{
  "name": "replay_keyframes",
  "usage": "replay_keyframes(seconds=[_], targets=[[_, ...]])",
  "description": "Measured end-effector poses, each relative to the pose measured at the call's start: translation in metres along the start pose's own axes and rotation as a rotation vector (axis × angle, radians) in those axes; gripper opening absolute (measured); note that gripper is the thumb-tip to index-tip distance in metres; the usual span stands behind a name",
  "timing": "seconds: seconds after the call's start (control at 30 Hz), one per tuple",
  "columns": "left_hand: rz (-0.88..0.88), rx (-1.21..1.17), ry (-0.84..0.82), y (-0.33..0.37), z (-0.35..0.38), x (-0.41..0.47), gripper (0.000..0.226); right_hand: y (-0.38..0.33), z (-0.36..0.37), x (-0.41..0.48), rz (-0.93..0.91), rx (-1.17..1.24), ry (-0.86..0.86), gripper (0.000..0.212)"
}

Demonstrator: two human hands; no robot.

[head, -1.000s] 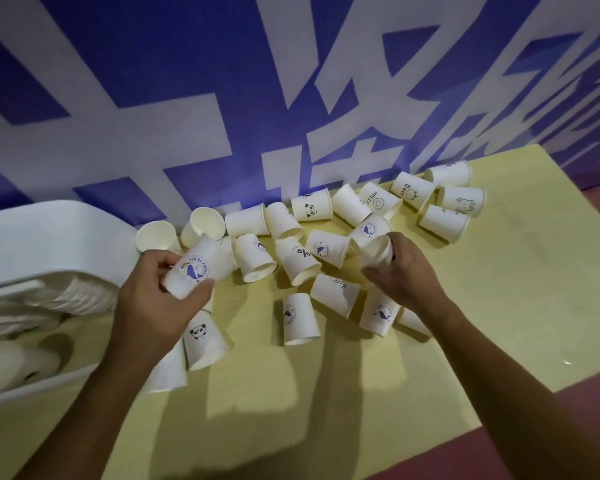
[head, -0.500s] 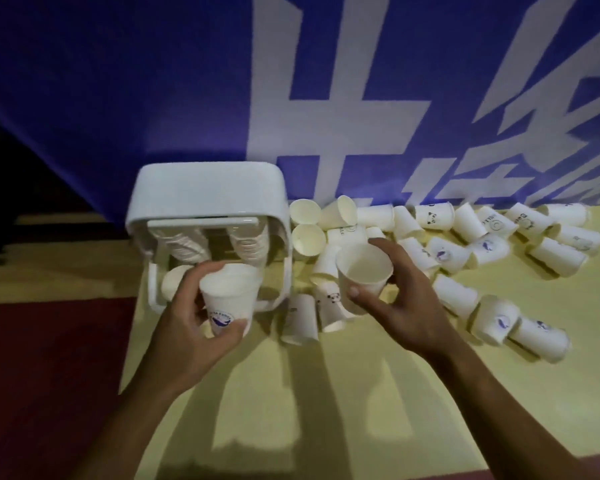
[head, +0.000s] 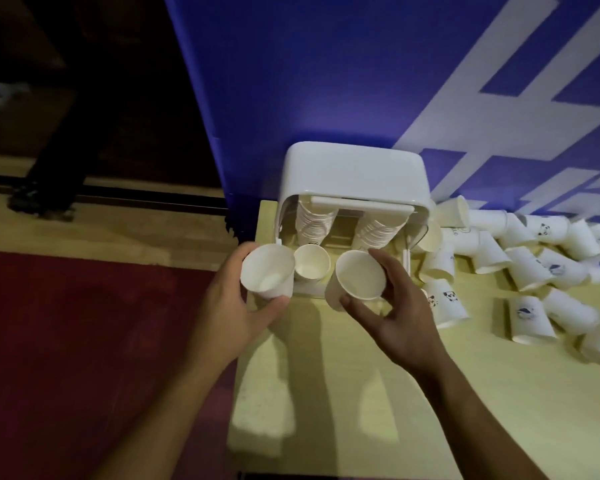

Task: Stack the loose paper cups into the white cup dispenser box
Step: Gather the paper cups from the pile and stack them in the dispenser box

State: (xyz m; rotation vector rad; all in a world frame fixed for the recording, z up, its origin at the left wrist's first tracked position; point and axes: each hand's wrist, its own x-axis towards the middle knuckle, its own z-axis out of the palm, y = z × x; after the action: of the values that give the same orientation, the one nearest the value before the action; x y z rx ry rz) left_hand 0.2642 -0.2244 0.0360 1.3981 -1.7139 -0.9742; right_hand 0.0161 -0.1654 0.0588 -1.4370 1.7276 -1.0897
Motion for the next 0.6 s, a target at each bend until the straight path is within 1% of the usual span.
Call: replay_keyframes(seconds=[0.1, 0.23, 0.33, 0.5, 0.6], targets=[[0.018, -0.01, 0.03, 0.004, 0.022, 0.021, 0.086, 0.012, -0.003, 0.004, 0.051, -0.013, 0.032, 0.074], [0.038, 0.023, 0.0, 0.006, 0.053, 0.045, 0.089, 0.025, -0.015, 0.006, 0.121, 0.022, 0.073, 0.078], [0.031, 0.079, -0.043, -0.002, 0.07, 0.056, 0.087, 0.032, -0.022, 0.004, 0.153, 0.069, 0.075, 0.071], [-0.049, 0.193, -0.07, -0.021, 0.086, 0.063, 0.089, 0.041, -0.031, 0.003, 0.175, 0.075, 0.061, 0.066], [-0.053, 0.274, -0.125, -0.031, 0.092, 0.066, 0.086, 0.044, -0.036, 0.004, 0.173, 0.07, 0.065, 0.069]])
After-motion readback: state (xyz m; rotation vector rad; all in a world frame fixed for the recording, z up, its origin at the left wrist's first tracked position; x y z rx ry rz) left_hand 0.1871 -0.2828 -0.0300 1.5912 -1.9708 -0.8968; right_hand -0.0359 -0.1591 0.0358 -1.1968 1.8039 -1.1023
